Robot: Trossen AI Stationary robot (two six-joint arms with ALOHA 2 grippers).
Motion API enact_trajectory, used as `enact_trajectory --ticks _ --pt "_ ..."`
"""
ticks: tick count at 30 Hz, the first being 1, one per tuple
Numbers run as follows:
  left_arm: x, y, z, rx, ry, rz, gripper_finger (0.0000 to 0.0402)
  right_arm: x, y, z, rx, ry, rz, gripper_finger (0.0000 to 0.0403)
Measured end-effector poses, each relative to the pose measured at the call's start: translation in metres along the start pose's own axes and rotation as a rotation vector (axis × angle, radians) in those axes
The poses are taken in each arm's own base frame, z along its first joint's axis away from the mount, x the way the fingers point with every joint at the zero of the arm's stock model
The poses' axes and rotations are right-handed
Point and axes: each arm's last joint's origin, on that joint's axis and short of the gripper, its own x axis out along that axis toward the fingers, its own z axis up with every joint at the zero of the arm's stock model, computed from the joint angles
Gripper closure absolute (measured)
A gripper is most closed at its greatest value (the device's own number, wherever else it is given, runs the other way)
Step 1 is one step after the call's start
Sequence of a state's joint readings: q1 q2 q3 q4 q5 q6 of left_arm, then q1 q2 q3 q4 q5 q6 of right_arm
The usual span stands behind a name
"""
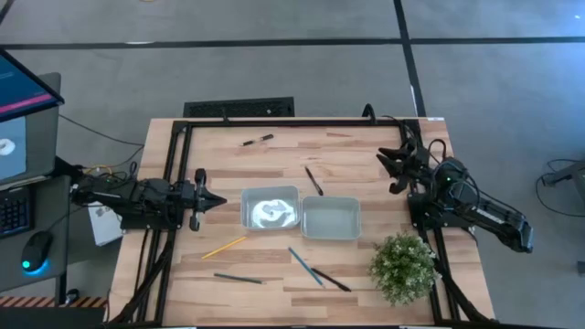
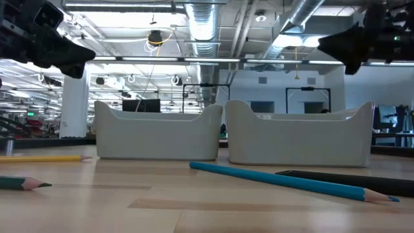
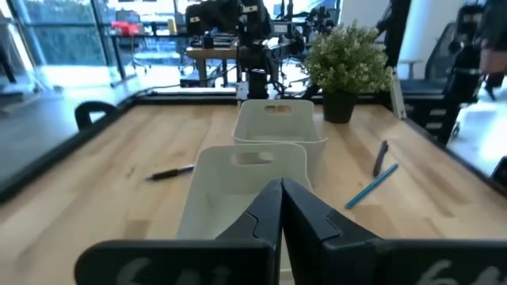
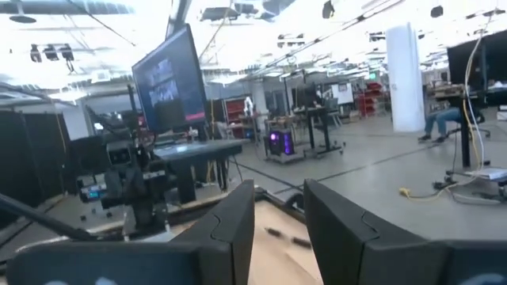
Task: Sort pens & pencils
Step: Put the middle black pen into the right gray bin
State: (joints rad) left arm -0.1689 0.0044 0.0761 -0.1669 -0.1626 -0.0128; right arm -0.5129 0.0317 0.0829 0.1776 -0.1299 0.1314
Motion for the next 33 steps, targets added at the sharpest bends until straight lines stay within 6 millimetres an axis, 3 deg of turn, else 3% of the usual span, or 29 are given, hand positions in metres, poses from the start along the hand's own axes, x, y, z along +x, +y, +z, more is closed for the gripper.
enact_trajectory --ticks 6,14,20,33 --pt "0.000 0.000 0.000 0.063 0.000 0.001 0.0401 0.006 0.005 0.028 0.001 -0.025 0.022 0.0274" --pt "0.000 0.000 0.000 0.100 0.000 0.001 0.0401 0.027 0.010 0.042 -0.030 0.082 0.060 0.0275" --pt "0.000 0.000 0.000 0.082 0.000 0.002 0.0401 0.061 0.010 0.057 -0.030 0.178 0.020 0.0275" --pt "0.000 0.000 0.000 0.079 0.000 0.002 0.0401 0.145 0.010 0.090 -0.005 0.563 -0.022 0.0275"
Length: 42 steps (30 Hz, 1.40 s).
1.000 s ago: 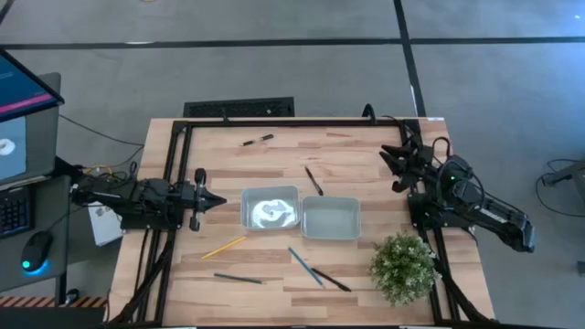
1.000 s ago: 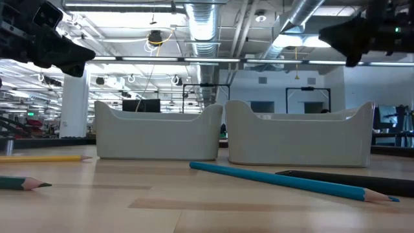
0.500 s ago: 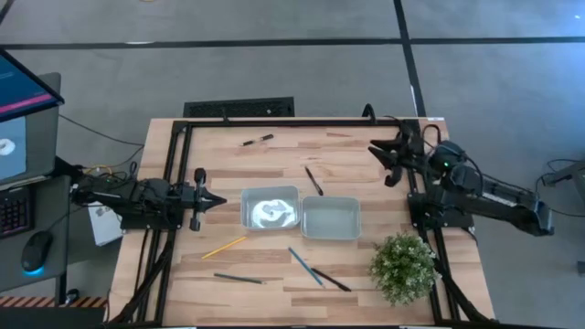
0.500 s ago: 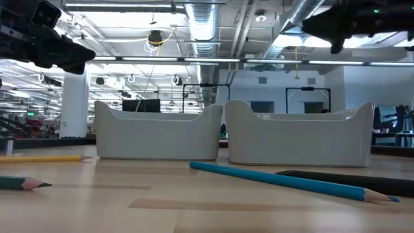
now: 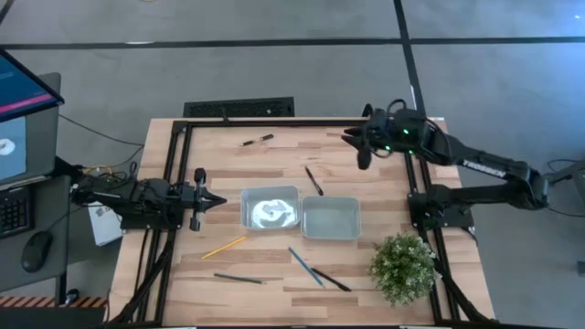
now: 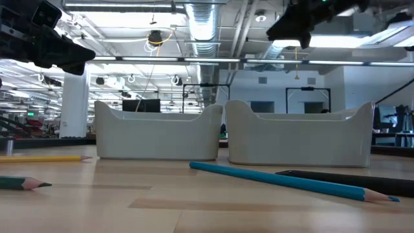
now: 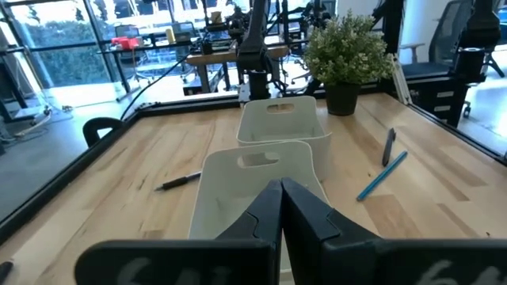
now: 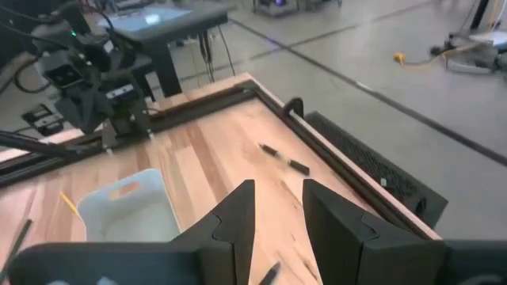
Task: Sort pens & pencils
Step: Put the middle black pen into the right gray bin
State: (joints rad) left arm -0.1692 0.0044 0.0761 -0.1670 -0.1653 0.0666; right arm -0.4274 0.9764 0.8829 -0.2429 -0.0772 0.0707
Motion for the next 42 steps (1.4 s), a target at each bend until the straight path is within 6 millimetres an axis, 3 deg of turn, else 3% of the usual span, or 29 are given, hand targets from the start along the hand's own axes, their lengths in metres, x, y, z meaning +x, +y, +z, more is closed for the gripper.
enact_trajectory --ticks 7,13,25,31,38,42 --pt "0.000 0.000 0.000 0.071 0.001 0.005 0.0401 0.026 0.000 0.022 0.035 0.033 0.000 0.0275" --pt "0.000 0.000 0.000 0.065 0.001 0.005 0.0401 0.042 0.001 0.025 0.054 0.063 0.004 0.0275" --pt "0.000 0.000 0.000 0.219 0.001 0.007 0.0401 0.048 -0.006 0.028 0.062 0.060 -0.019 0.0269" --pt "0.000 0.000 0.000 0.253 0.001 0.007 0.0401 0.048 -0.006 0.028 0.063 0.063 -0.019 0.0233" --pt "0.000 0.000 0.000 0.246 0.002 0.007 0.0401 0.047 -0.005 0.026 0.063 0.080 -0.017 0.0160" --pt "0.000 0.000 0.000 0.246 0.002 0.007 0.0401 0.047 -0.005 0.025 0.064 0.090 -0.018 0.0144"
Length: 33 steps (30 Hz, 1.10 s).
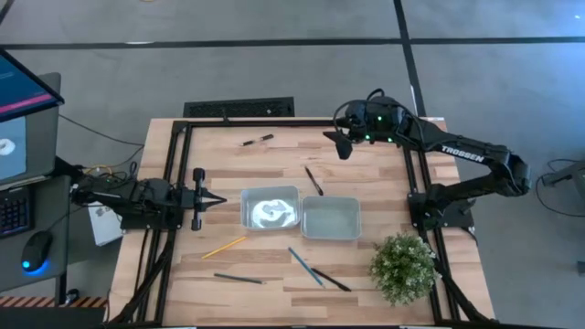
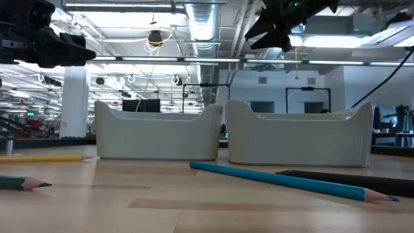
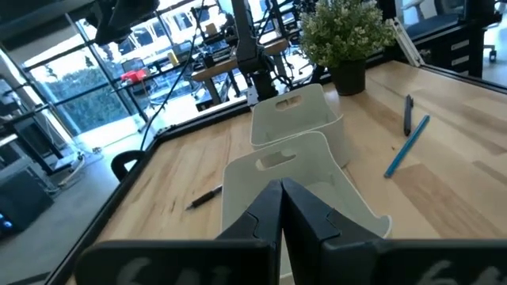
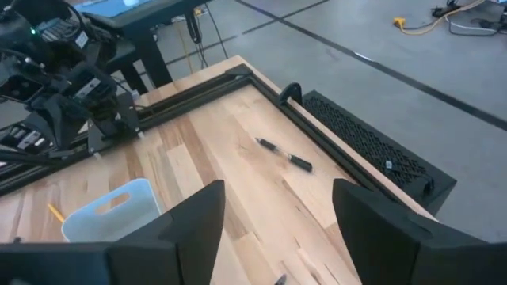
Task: Sort pens & pencils
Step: Put the middle black pen into the right gray bin
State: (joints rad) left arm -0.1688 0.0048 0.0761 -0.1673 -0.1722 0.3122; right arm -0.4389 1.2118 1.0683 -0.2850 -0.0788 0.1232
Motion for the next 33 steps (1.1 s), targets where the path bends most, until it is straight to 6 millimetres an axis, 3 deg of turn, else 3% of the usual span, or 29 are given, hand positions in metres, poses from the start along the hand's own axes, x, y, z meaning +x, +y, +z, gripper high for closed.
enact_trajectory --ticks 17,33 --pt "0.000 0.000 0.000 0.000 0.000 0.000 0.0401 0.003 -0.004 -0.005 -0.023 0.047 -0.087 0.0143" --pt "0.000 0.001 0.000 -0.002 0.005 0.018 0.0401 0.073 -0.013 -0.033 0.022 0.304 -0.120 0.0143"
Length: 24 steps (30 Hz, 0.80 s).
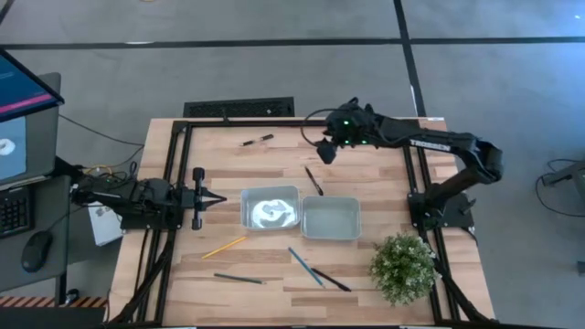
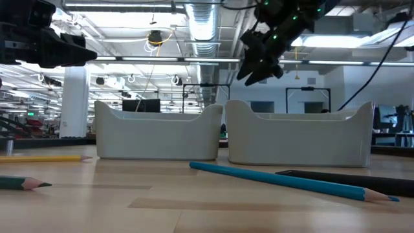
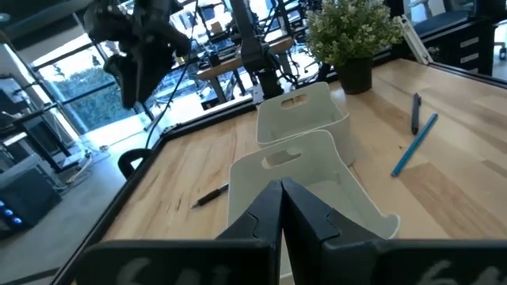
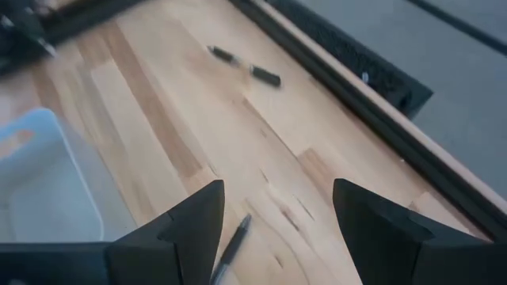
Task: Sort pens & pencils
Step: Put the middle black pen into the right gray bin
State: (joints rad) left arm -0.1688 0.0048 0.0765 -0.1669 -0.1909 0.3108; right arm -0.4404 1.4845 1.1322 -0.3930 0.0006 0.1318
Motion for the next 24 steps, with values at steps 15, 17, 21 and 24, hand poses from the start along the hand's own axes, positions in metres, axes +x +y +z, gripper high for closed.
enact_trajectory --ticks 15,17,21,24 --pt "0.000 0.000 0.000 -0.004 0.001 0.000 0.0401 0.053 -0.005 -0.003 0.003 0.317 -0.047 0.0143" --pt "0.000 0.000 0.000 -0.004 0.001 0.000 0.0401 0.058 -0.005 -0.003 0.003 0.343 -0.050 0.0143" --pt "0.000 0.000 0.000 -0.004 0.001 0.000 0.0401 0.068 -0.004 -0.006 0.024 0.399 -0.019 0.0143" --pt "0.000 0.000 0.000 -0.004 0.002 0.000 0.0401 0.076 -0.001 -0.006 0.036 0.427 0.034 0.0143"
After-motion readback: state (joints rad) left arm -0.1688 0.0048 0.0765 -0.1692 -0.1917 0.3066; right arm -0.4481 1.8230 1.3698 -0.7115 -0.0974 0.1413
